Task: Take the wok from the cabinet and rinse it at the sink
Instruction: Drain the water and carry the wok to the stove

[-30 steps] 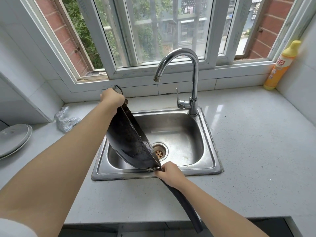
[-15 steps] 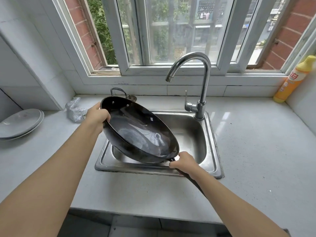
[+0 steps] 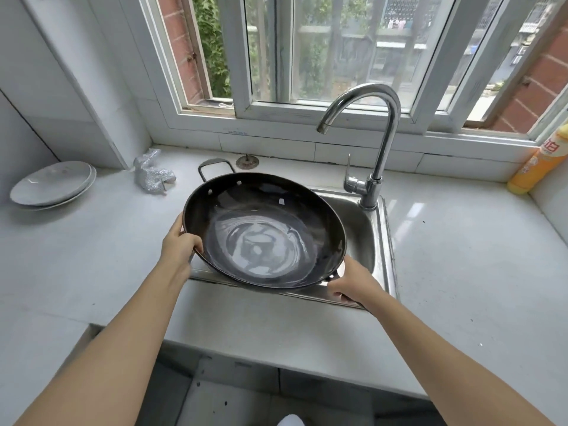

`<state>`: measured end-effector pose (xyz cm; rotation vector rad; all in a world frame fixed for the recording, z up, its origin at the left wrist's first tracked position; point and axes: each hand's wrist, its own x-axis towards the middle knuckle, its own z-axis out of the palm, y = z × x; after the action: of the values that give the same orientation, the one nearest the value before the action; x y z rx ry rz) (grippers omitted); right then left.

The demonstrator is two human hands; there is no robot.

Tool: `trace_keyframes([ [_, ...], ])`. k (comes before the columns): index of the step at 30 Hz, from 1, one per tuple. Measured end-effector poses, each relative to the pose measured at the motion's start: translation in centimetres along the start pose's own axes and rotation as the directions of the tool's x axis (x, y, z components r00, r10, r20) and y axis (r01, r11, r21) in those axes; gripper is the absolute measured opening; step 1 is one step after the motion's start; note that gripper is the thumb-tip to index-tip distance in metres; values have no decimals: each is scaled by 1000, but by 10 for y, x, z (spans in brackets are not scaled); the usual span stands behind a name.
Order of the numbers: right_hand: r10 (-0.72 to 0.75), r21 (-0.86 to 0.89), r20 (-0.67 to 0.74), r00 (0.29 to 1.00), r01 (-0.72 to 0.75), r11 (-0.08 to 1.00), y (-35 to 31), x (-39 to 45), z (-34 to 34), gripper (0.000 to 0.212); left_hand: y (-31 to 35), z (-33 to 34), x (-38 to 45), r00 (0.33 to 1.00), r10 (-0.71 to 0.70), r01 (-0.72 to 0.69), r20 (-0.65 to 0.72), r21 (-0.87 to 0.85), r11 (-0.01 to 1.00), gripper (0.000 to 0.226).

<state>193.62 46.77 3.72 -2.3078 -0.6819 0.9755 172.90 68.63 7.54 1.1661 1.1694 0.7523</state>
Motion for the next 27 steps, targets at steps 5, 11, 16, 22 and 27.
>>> trace_keyframes([
  [5, -36, -118, -64, 997, 28, 993, 6, -3, -4, 63, -20, -2, -3, 1000, -23, 23, -3, -31, 999, 87],
  [11, -68, -178, -83, 994, 52, 983, 11, -7, -12, 67, -29, 3, -6, 999, -11, 12, 33, -42, 999, 88],
  [16, -80, -185, -89, 993, 62, 981, 13, -15, -17, 60, -36, 5, -8, 998, -26, 29, 54, -64, 998, 91],
  [22, -87, -174, -117, 989, 66, 983, 11, -41, -9, 62, -41, -6, -16, 993, 3, 7, 114, -86, 996, 93],
  [27, -45, -173, -188, 981, 12, 985, 8, -67, 9, 56, -39, -27, -20, 984, 35, -18, 173, -102, 995, 91],
])
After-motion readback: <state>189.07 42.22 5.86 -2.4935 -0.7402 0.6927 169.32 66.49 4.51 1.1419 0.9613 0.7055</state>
